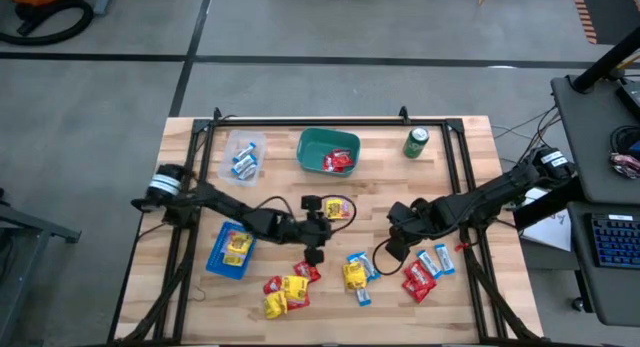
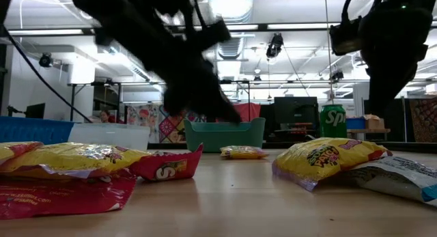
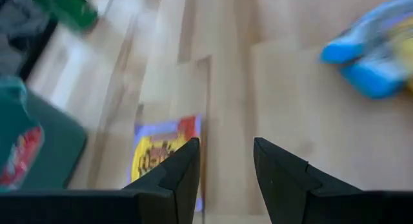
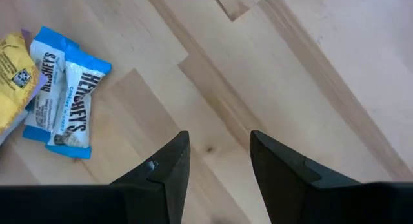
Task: Sort candy
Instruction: Put the yellow candy into the blue basket
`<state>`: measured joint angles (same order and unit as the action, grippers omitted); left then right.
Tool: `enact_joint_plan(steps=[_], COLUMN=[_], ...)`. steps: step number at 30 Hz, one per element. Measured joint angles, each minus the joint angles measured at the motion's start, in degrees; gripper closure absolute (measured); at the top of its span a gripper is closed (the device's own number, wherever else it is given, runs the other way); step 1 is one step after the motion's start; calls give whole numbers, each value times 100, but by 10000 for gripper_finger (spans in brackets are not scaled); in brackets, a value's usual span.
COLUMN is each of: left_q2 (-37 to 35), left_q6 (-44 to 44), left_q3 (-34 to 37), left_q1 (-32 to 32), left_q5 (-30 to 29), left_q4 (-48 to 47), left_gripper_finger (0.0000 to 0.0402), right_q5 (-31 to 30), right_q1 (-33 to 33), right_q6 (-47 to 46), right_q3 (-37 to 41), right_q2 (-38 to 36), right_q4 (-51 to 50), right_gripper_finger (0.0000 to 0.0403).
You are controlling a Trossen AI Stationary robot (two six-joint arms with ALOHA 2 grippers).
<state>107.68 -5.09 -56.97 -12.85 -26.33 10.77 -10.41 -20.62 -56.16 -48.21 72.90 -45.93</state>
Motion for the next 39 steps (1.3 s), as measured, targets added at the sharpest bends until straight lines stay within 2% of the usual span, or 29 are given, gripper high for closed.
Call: enact_joint_plan(steps=[5,15,19,24,27,32,39], left_q2=[487,754,773,773,762,476,-443], left_q6=[182,283,308,346,379,361,299], left_q3=[2,-2,-9,-13,-13,11,9], left_q1=[393,624,620,621,589,405,58], left_q5=[-35,-31,-54,-55,-38,41,30], left_q4=[343,340,324,276,249,25,-558], left_gripper_finger=[272,279,311,390,393,400,401], right_q5=[-27,-93,-174,-321,-375,-498,-667], right_q1=[0,0,0,0,0,0,1], right_q6=[62,179,237,361,391,451,680], right_q3=[0,0,2,2,2,4,7], right_q2=[0,0,0,0,0,0,0], right_q4=[29,187,212,303,329,343,577], right_gripper_finger=[250,250,250,250,250,250,250])
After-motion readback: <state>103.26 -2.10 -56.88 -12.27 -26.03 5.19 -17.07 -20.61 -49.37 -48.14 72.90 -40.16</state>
